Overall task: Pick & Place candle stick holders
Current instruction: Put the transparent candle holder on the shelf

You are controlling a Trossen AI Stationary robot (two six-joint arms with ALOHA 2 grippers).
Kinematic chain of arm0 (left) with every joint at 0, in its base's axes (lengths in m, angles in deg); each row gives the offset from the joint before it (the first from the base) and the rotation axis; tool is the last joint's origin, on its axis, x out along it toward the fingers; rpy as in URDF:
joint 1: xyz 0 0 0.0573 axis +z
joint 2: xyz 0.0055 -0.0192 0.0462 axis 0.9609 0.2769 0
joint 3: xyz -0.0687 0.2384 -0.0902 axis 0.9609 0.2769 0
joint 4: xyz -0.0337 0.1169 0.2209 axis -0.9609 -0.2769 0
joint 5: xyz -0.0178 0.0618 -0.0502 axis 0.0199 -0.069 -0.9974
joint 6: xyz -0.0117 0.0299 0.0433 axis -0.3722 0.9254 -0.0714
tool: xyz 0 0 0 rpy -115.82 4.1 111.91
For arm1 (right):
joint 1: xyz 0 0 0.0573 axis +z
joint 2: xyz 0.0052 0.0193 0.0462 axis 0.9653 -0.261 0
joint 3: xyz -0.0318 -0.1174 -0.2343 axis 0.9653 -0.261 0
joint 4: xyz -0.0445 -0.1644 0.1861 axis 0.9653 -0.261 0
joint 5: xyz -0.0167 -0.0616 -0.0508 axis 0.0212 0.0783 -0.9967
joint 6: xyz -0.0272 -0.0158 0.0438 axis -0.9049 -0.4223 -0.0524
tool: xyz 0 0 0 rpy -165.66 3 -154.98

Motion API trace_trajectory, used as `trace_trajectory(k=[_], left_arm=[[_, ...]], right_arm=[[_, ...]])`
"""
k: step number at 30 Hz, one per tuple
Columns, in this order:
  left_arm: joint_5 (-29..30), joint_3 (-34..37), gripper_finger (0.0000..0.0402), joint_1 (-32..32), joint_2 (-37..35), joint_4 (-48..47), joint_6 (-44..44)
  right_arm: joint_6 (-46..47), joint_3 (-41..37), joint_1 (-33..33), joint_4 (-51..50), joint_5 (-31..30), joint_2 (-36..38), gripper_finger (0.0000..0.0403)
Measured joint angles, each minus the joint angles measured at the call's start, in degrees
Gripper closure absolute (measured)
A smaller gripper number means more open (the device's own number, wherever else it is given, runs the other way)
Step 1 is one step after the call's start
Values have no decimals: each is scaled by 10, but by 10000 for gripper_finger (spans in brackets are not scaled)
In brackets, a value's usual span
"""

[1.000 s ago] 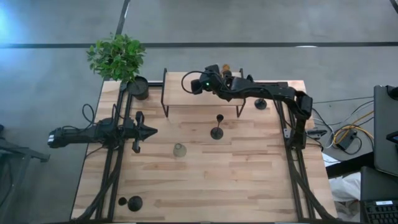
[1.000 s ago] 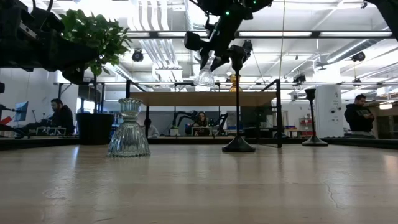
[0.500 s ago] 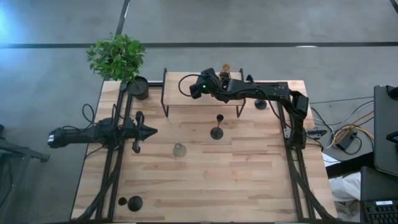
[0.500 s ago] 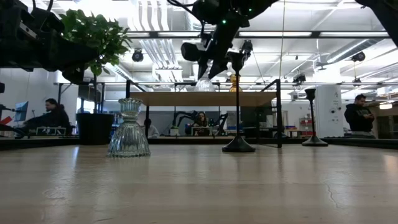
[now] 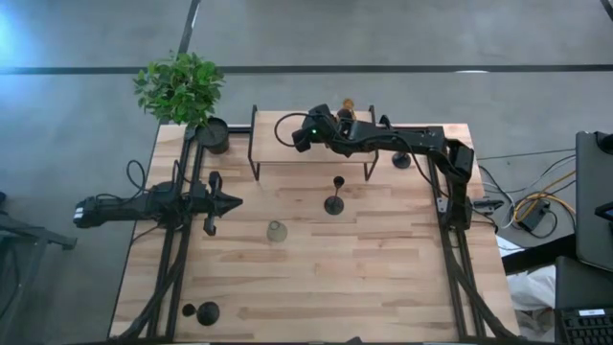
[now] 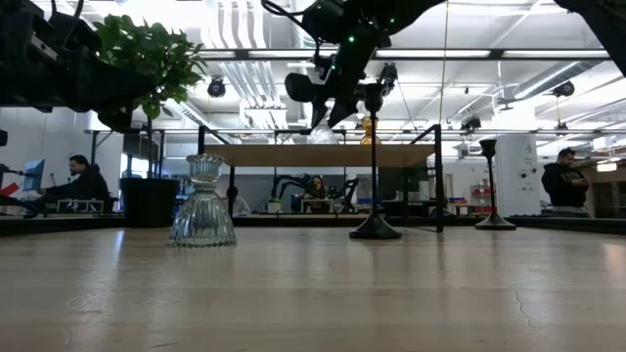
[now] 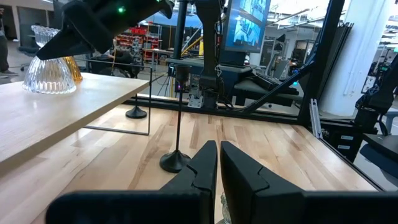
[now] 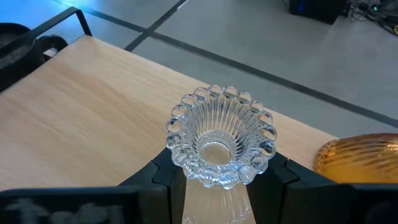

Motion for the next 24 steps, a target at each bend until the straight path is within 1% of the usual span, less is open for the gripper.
trace_trajectory(k=[7,12,16,24], left_arm=[[0,0,376,0,0,0,0],[0,0,376,0,0,0,0],[0,0,376,0,0,0,0],[0,0,376,0,0,0,0]], right_arm=[[-8,0,-8,10,28,0,285],[-12,0,-11,10,32,0,285],[-13,0,-15,11,53,0,285],[-31,0,-17,11,57,0,285]])
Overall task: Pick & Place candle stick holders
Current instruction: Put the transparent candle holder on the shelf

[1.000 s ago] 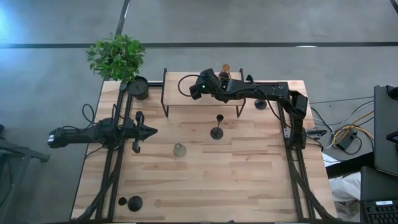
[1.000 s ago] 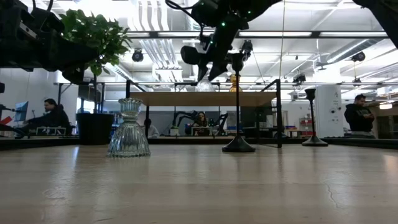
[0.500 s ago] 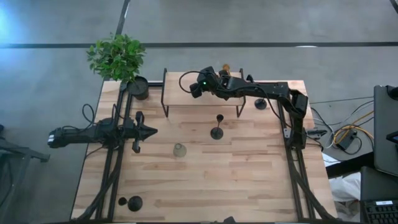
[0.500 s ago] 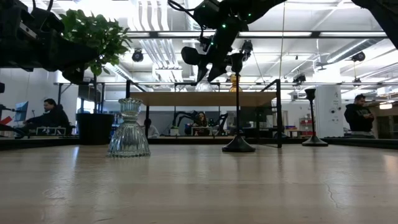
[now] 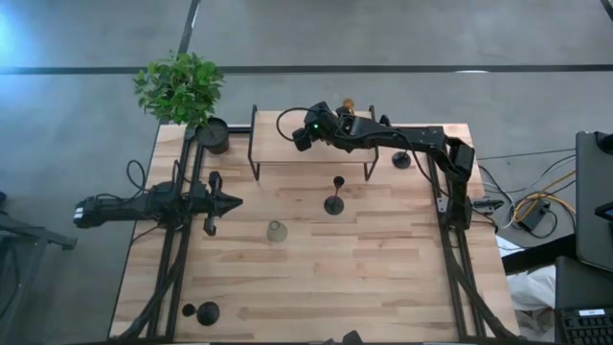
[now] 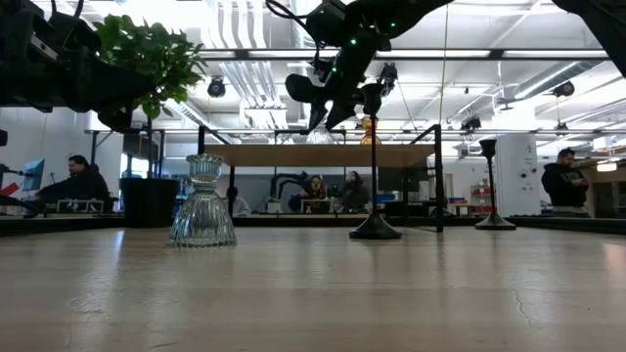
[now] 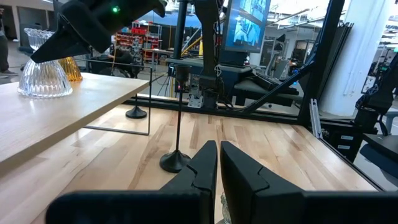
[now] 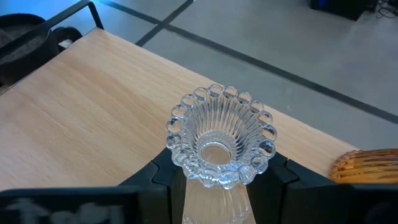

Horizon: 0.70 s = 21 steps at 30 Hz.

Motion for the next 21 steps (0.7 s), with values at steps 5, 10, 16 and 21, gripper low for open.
trace_trajectory(k=[5,10,16,21], left_arm=[[0,0,376,0,0,0,0],[0,0,376,0,0,0,0],[0,0,376,0,0,0,0],[0,0,376,0,0,0,0]], right_arm=[[-2,0,0,0,0,0,285],[-5,-1,-3,1,0,0,285],[-5,-1,-5,1,0,0,285],[-5,-1,-5,1,0,0,260]])
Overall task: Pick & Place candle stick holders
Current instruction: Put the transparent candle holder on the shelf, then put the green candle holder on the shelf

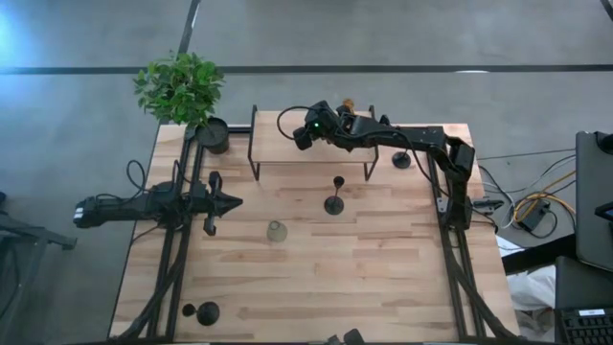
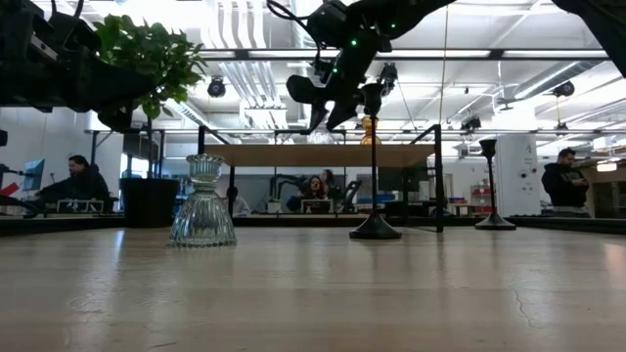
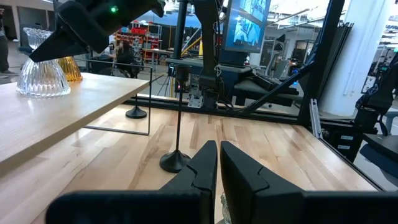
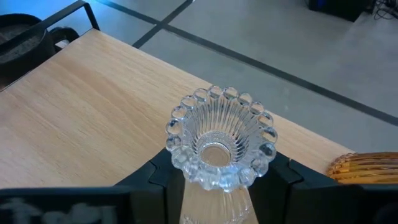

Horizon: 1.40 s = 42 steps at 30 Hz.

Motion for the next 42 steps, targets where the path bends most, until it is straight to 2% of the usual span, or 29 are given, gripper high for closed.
trace_trajectory(k=[5,16,30,35,42], left_arm=[[0,0,376,0,0,0,0],[0,0,376,0,0,0,0],[0,0,376,0,0,0,0],[0,0,376,0,0,0,0],[0,0,376,0,0,0,0]], right_arm=[[-3,0,0,0,0,0,218],[-42,0,1,32,3,0,181],[-38,0,1,2,16,0,89],[-34,0,2,-18,16,6,77],[-6,0,11,-57,19,39,85]])
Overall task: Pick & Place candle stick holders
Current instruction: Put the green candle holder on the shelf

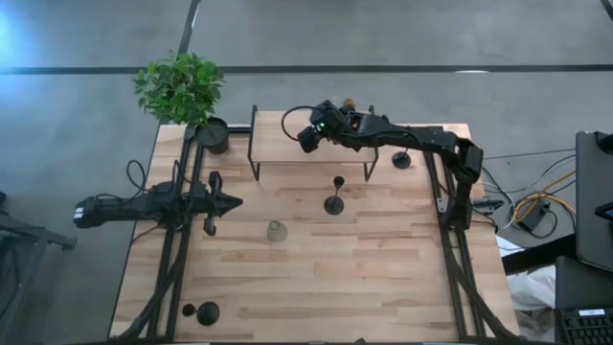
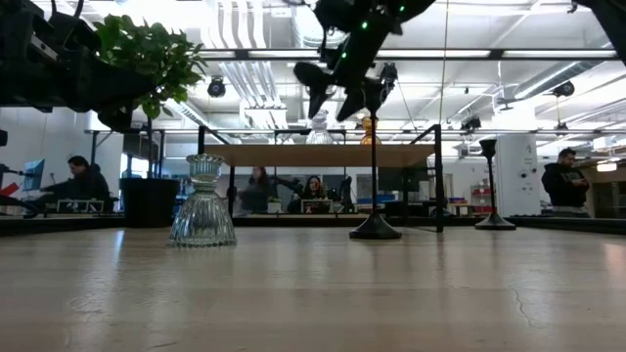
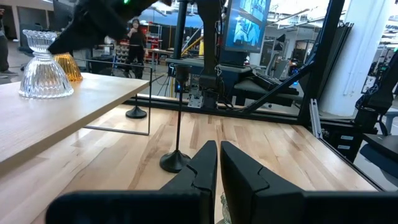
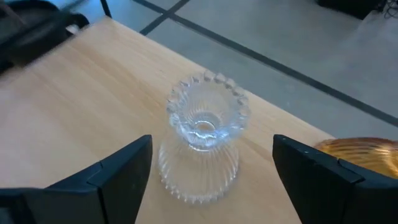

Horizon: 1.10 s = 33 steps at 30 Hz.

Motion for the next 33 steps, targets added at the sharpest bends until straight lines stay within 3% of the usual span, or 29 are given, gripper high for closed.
trace_trajectory(k=[12,20,27,33], left_arm=[[0,0,376,0,1,0,0],[0,0,376,0,1,0,0],[0,0,376,0,1,0,0],[0,0,376,0,1,0,0]], right_arm=[[2,0,93,-212,43,159,116],[42,-10,196,-263,41,277,159],[136,-52,262,-326,41,320,217],[195,-128,317,-335,43,355,297]])
